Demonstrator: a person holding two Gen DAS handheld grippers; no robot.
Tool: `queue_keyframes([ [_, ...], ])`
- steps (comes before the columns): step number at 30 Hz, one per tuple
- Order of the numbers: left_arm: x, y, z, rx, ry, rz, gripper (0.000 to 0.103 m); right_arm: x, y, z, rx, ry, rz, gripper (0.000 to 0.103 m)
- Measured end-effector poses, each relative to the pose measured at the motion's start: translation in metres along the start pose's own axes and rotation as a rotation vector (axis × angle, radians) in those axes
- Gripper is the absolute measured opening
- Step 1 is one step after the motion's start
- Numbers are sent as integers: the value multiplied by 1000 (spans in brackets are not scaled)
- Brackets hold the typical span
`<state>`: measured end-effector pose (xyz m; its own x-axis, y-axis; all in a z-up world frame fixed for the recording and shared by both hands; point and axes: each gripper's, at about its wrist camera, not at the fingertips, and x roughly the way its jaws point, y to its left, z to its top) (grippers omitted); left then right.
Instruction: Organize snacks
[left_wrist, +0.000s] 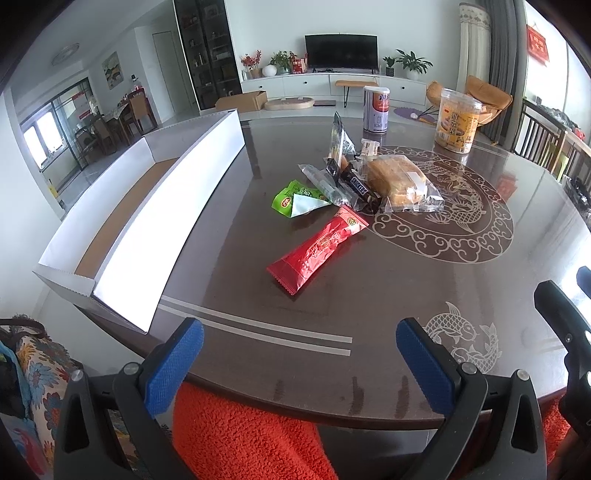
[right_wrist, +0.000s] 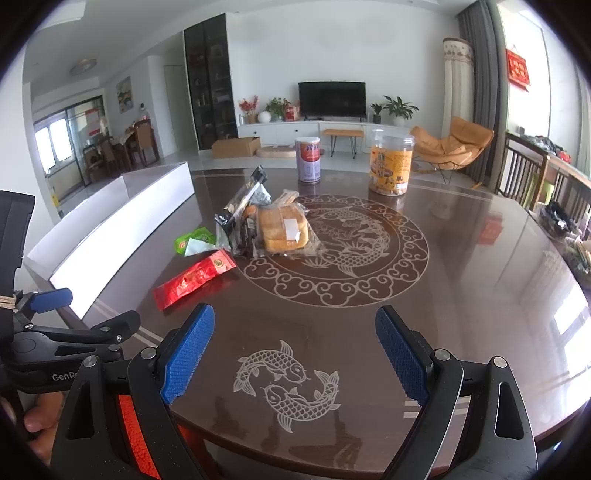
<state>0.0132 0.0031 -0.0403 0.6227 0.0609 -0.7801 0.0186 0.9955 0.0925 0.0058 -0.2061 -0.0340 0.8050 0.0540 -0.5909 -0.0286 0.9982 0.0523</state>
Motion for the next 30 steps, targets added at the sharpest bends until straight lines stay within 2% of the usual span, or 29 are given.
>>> queue_keyframes([
  [4, 2, 0, 0, 10, 6, -7, 103, 1, 0, -1, 1, 2, 1, 91],
  [10, 13, 9, 0, -37, 57, -26, 103, 4, -5, -3, 16, 12, 1, 91],
  [16, 8, 3, -2, -13, 42, -29, 103, 3, -5, -2, 16, 9, 3, 91],
  [30, 16, 3, 0, 12, 65, -47, 103, 6, -10, -4, 34, 28, 11, 91],
])
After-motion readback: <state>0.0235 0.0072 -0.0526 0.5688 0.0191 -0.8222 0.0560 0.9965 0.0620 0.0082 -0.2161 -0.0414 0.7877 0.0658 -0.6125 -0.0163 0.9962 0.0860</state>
